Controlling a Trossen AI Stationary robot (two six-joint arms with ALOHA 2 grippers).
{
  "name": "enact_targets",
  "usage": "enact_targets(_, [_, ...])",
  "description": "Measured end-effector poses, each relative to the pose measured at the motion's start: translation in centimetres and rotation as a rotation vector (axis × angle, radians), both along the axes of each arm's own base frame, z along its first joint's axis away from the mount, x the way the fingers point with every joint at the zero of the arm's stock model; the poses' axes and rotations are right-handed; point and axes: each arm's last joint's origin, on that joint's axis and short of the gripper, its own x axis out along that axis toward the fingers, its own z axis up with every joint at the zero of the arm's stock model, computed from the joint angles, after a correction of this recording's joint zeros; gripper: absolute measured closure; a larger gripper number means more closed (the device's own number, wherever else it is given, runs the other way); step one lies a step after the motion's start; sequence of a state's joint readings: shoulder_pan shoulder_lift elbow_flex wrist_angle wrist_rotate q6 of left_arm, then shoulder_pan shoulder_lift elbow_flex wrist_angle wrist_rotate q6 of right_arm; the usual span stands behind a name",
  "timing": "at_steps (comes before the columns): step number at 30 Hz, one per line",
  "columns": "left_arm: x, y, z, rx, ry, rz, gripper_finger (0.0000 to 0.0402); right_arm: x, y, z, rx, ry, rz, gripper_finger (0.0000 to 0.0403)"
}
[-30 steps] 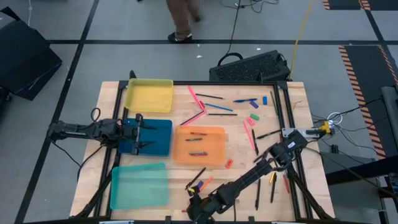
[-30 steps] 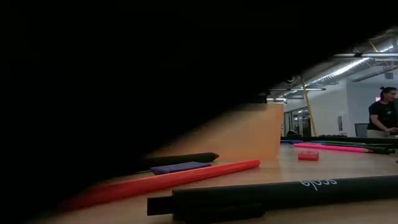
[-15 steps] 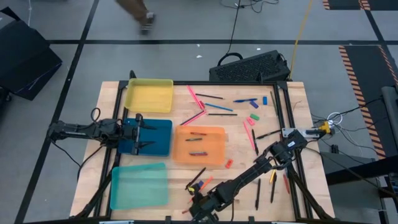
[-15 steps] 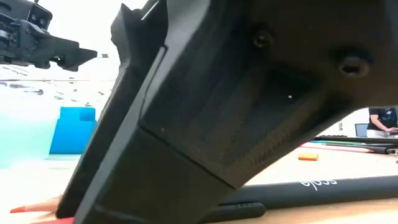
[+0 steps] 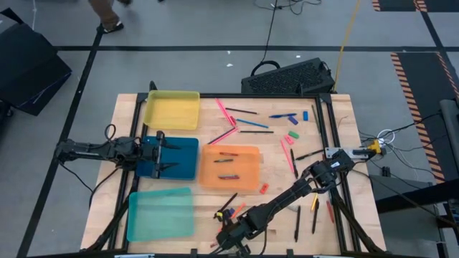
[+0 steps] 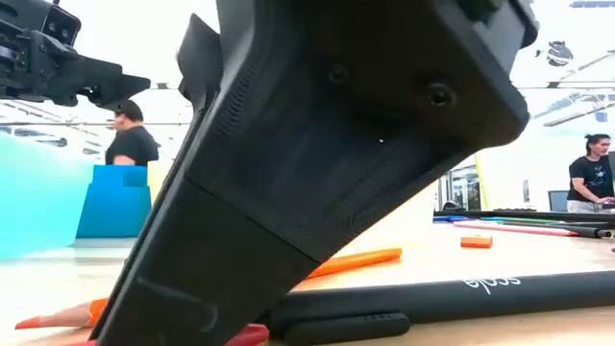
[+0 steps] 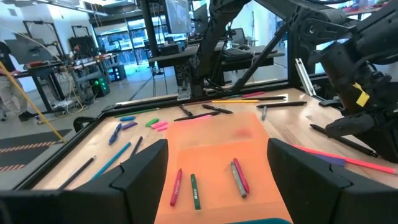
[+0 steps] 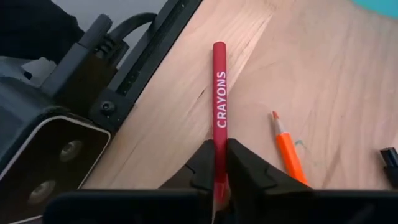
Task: Sort crayons/erasers/pens/pencils in bins
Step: Put the red crayon into the orange bin
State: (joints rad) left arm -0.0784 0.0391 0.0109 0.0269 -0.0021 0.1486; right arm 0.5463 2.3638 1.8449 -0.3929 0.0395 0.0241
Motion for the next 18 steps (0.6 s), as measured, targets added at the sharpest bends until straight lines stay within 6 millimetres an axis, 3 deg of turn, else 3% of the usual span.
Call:
enact_targets(4, [0.0,0.0,0.0,0.000,0.000,0.000,0.0128,0.3,-0.4,2.2,0.011,-0.077,-0.009,0.0374])
enact_targets(9, [0.0,0.0,0.0,0.000,0.000,0.000,0.0128,-0.8,-2.3,9.2,-0.079,-0.205,-0.078,0.0383])
enact_targets(14, [0.0,0.0,0.0,0.000,0.000,0.000,0.0128,-1.9,-7.5,14.0,-0.262,-0.212,-0.273,0.0379])
enact_targets(18, [0.0,0.0,0.0,0.000,0.000,0.000,0.0128,-2.1,-12.3,15.0,-0.324,-0.142,-0.406,0.0378])
